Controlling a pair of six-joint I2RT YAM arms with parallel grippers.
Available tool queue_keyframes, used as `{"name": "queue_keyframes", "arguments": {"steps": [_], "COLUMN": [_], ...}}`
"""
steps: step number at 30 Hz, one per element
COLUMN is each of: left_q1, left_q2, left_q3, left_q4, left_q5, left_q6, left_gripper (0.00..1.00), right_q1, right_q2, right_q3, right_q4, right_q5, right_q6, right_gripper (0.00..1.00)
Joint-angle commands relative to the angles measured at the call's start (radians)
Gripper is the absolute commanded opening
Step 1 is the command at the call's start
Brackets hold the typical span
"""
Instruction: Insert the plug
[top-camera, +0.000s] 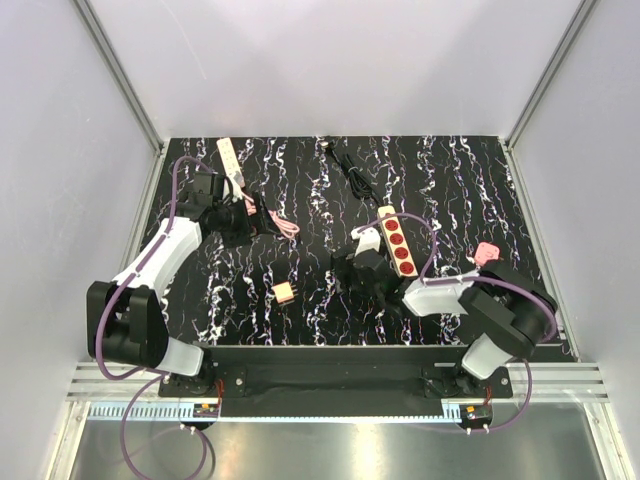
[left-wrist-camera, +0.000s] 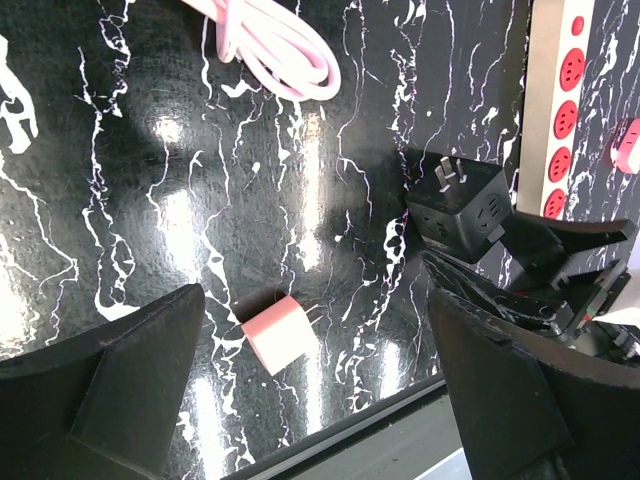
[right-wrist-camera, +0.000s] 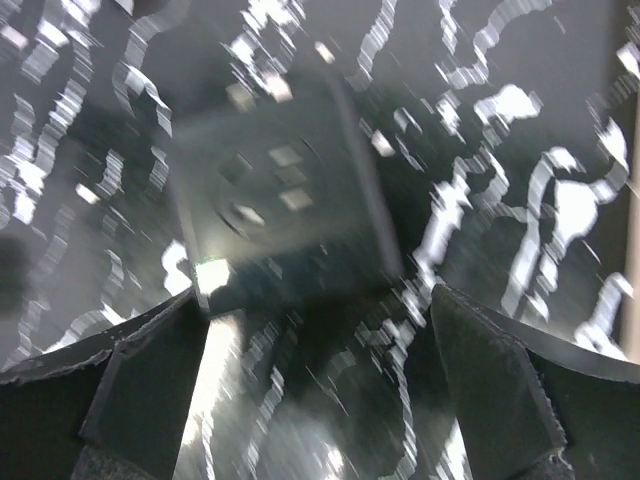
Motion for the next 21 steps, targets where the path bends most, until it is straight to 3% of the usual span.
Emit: {"name": "queue_keyframes", "arguments": {"steps": [1,6,9,10,11,12,14,15,16,18,19,21], "left_q1": [0.004,0.004,0.004,0.004,0.004,0.004,0.002,0.002,-0.007,-0.03,-0.063,-0.105], "left_q2": [-0.025,-0.031,-0.03,-0.03,-0.03,-0.027,-0.021,-0.021,-0.028,-0.04,-0.054,-0.064], "left_q3": [-0.004,-0.014,-0.015,-0.017,-0.018,-0.02,-0.023,-0.026,-0.031,-0.028,-0.017,-0.005], "left_q4": [0.038,0.046,0.047,0.05,0.052,0.053,0.069,0.079,0.105,0.121,0.124,0.126], "left_q5": [0.038,0.044,0.049,0.049,0.05,0.066,0.098,0.156,0.18,0.226,0.237,0.286], "left_q6": [0.007,0.005,0.007,0.007,0.008,0.011,0.017,0.019,0.026,0.04,0.06,0.082], "left_gripper": [0.99,0.99,0.99,0.99,0.99,0.99,0.98,0.97,0.97,0.97,0.97,0.99], "right_q1": [0.006,0.008,0.008,0.009,0.012,0.014,0.015,0.015,0.015,0.017,0.014,0.014], "right_q2": [0.066,0.157,0.177,0.168,0.156,0.136,0.023,-0.032,-0.136,-0.201,-0.232,-0.257], "right_q3": [-0.038,-0.087,-0.093,-0.098,-0.102,-0.108,-0.104,-0.084,-0.002,0.115,0.223,0.322], "right_q4": [0.407,0.633,0.652,0.659,0.661,0.656,0.549,0.461,0.211,-0.051,-0.259,-0.429], "right_q5": [0.003,0.002,0.034,0.035,0.048,0.055,0.045,0.031,0.014,-0.073,-0.122,-0.283], "right_q6": [-0.054,-0.146,-0.178,-0.188,-0.2,-0.203,-0.196,-0.183,-0.171,-0.137,-0.139,-0.146], "right_gripper": [0.98,0.96,0.89,0.83,0.66,0.56,0.42,0.3,0.25,0.11,0.07,0.0]}}
